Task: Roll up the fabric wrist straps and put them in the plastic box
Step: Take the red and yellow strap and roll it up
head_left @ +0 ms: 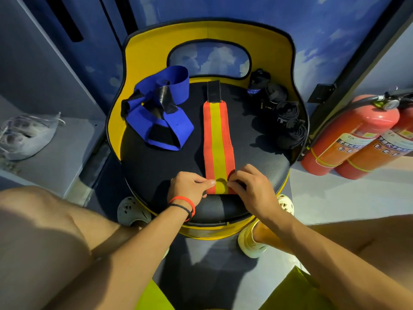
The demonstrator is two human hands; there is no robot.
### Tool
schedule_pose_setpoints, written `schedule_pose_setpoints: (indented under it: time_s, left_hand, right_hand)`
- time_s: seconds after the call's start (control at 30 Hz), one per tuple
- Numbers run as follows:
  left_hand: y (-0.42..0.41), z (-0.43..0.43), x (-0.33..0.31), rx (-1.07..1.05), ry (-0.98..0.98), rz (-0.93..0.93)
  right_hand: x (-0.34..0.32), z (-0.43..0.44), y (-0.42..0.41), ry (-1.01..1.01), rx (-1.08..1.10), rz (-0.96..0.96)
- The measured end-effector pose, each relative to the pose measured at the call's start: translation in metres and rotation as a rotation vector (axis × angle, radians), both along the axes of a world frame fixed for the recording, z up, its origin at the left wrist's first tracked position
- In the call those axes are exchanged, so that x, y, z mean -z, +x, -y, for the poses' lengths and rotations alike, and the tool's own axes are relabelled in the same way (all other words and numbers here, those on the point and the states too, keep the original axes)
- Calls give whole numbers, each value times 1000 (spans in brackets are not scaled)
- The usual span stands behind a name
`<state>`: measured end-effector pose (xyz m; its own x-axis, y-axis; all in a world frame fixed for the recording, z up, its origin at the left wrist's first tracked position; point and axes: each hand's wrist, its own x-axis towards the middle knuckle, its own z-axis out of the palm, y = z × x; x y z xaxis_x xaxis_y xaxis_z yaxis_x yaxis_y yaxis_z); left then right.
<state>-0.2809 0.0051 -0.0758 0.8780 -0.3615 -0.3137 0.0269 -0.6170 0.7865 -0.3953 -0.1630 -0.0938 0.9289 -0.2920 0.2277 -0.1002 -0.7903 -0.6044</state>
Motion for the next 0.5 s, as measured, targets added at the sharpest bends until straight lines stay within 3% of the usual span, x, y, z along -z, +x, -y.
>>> schedule_pose_setpoints:
  time_s: [0.2,0.5]
  left_hand:
    - [6,7,5,-87,-52,-73]
    - [-10,10,13,-15,-135,283]
  right_hand:
    - [6,11,-15,-179,-148,-48]
    - [6,19,-1,-213,-149,-87]
